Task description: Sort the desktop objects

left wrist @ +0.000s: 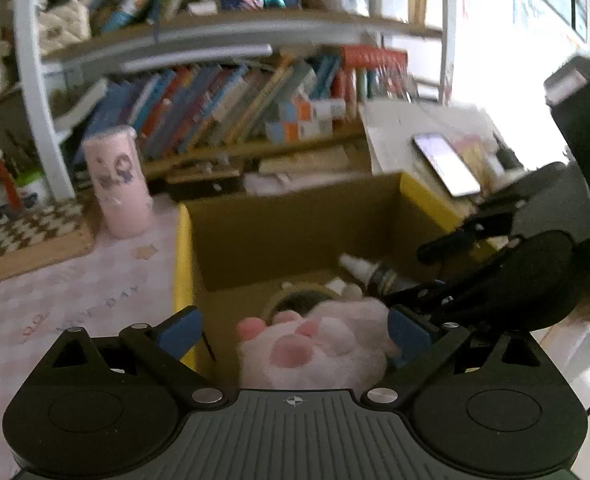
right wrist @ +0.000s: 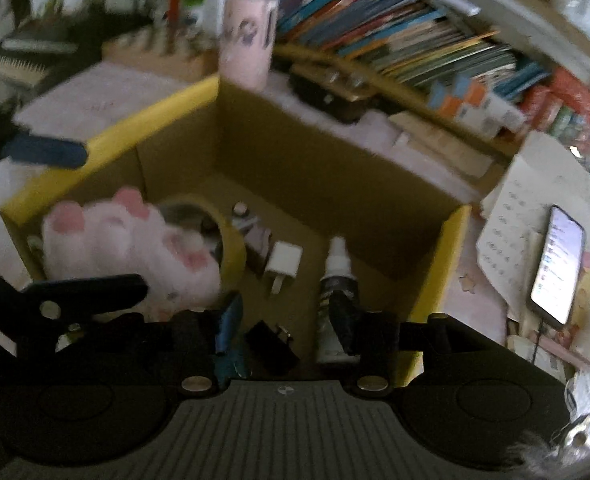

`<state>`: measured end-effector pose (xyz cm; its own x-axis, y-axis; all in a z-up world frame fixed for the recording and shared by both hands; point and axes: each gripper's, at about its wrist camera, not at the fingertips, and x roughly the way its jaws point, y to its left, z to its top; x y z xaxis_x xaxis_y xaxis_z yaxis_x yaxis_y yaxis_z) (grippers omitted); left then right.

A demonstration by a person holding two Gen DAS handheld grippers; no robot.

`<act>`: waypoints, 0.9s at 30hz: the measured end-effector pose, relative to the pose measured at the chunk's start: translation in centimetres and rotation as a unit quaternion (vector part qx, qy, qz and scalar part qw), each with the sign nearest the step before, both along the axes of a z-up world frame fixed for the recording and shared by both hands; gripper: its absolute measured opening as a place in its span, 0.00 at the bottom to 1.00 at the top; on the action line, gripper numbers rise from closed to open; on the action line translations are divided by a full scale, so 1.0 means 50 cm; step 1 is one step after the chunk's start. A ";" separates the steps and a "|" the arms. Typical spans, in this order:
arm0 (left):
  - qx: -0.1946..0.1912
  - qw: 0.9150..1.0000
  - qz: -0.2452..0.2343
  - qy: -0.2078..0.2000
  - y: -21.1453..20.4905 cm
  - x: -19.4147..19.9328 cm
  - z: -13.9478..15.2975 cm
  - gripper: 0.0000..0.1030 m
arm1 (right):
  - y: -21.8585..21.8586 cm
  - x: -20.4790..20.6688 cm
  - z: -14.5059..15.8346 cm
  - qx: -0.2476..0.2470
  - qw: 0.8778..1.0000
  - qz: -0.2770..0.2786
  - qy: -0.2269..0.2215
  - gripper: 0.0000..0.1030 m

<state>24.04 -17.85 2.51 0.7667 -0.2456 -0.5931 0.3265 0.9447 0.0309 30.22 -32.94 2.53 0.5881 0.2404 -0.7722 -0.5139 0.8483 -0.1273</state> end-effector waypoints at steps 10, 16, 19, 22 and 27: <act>-0.054 0.993 0.080 -0.064 0.091 -0.086 0.058 0.98 | -0.029 -0.121 0.071 0.111 0.983 -0.119 -0.090 0.70; -0.057 0.986 0.127 -0.089 0.159 -0.156 0.071 1.00 | -0.014 -0.203 0.085 0.129 0.967 -0.166 -0.141 0.77; -0.049 0.984 0.142 -0.091 0.185 -0.185 0.070 1.00 | 0.000 -0.239 0.084 0.128 0.963 -0.180 -0.157 0.78; -0.046 0.982 0.158 -0.091 0.209 -0.216 0.069 1.00 | 0.016 -0.280 0.082 0.132 0.957 -0.198 -0.165 0.78; -0.044 0.978 0.180 -0.094 0.246 -0.277 0.068 1.00 | 0.049 -0.348 0.071 0.138 0.952 -0.217 -0.167 0.79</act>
<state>10.19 -5.55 5.89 0.9069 0.0161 -0.4211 -0.0308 0.9991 -0.0280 12.81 -30.49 6.06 0.8802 0.0848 -0.4670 -0.0768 0.9964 0.0363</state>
